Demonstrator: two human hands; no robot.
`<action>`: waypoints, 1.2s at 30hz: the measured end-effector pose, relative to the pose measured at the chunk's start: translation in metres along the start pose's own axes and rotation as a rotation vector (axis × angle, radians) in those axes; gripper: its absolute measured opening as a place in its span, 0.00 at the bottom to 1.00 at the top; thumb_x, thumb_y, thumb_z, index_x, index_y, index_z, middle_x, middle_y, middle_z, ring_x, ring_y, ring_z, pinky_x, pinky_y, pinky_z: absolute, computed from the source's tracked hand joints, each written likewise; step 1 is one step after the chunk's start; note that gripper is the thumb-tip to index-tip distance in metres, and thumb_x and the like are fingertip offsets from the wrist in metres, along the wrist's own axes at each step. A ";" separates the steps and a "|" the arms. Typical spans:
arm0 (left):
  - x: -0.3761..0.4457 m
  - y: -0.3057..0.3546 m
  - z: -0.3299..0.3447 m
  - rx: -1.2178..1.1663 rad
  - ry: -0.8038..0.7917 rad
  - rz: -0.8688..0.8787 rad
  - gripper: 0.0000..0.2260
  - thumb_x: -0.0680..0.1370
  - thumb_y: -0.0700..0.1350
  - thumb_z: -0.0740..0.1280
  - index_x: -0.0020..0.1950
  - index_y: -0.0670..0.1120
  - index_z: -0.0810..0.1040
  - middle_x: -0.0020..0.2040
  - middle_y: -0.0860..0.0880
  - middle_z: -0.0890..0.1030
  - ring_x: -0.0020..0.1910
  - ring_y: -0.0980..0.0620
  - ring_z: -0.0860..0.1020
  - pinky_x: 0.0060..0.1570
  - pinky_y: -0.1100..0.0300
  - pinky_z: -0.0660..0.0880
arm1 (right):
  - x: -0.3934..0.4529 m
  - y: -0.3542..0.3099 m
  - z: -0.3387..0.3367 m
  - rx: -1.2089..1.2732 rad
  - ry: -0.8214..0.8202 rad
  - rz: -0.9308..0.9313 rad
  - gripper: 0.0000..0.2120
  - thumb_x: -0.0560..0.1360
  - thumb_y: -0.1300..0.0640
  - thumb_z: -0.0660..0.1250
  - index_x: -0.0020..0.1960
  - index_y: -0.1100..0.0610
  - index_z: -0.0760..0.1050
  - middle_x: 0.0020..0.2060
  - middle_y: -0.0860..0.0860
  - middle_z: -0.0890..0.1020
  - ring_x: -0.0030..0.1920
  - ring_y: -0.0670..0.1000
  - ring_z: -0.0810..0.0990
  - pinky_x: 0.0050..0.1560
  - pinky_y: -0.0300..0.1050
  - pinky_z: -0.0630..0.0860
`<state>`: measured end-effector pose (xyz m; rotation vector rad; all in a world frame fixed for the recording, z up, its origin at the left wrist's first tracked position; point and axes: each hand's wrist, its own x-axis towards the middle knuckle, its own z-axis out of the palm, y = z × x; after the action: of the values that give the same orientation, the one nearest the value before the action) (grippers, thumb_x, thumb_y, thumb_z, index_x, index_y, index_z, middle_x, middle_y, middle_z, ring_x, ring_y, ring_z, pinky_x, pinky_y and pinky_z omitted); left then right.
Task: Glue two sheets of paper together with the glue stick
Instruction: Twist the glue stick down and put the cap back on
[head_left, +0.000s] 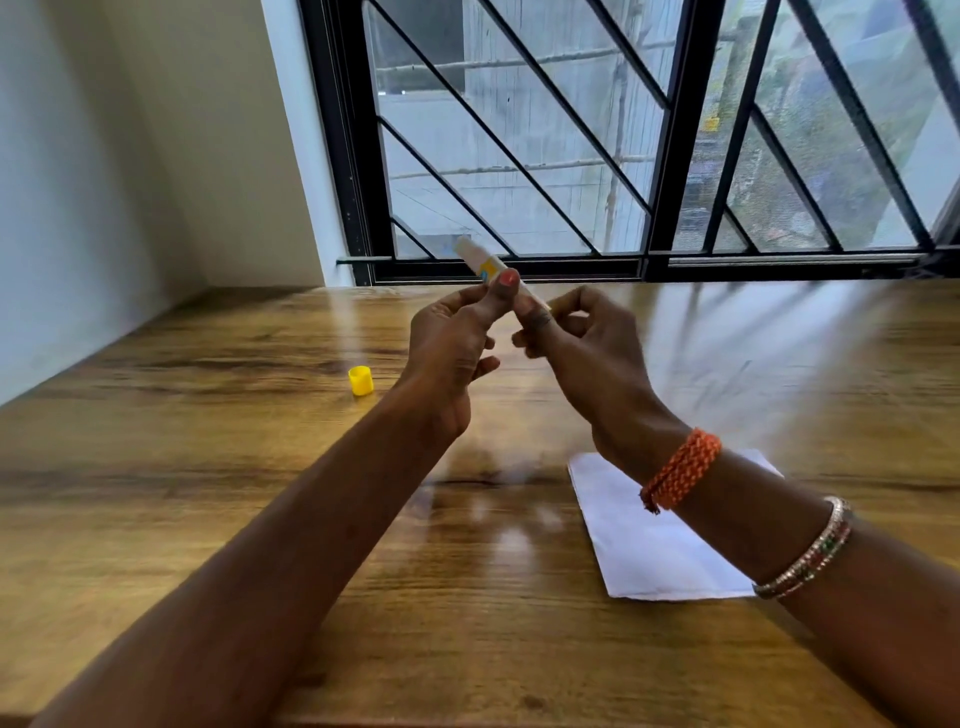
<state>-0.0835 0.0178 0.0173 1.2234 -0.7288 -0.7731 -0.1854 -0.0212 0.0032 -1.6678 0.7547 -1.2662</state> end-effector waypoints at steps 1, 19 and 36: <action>0.000 0.000 0.000 0.004 0.009 -0.009 0.15 0.70 0.54 0.71 0.52 0.47 0.80 0.43 0.53 0.79 0.41 0.54 0.71 0.40 0.59 0.71 | 0.000 0.000 0.000 -0.112 0.053 -0.083 0.12 0.72 0.48 0.71 0.41 0.55 0.72 0.34 0.51 0.84 0.38 0.50 0.82 0.44 0.53 0.80; -0.003 0.001 0.003 -0.110 -0.326 0.179 0.08 0.78 0.49 0.59 0.50 0.53 0.78 0.46 0.59 0.83 0.49 0.58 0.78 0.49 0.57 0.72 | 0.007 0.001 -0.003 0.420 -0.223 0.364 0.21 0.82 0.45 0.52 0.39 0.58 0.72 0.21 0.48 0.76 0.25 0.46 0.75 0.36 0.43 0.74; -0.001 0.001 0.003 -0.133 -0.172 0.084 0.10 0.76 0.55 0.61 0.43 0.52 0.77 0.47 0.55 0.82 0.52 0.54 0.77 0.51 0.53 0.70 | 0.002 0.003 -0.001 -0.234 0.042 -0.529 0.10 0.71 0.63 0.73 0.44 0.59 0.70 0.38 0.53 0.81 0.37 0.51 0.78 0.36 0.39 0.74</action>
<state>-0.0861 0.0170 0.0190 1.0088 -0.8504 -0.8508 -0.1859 -0.0247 0.0015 -2.1280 0.5130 -1.6240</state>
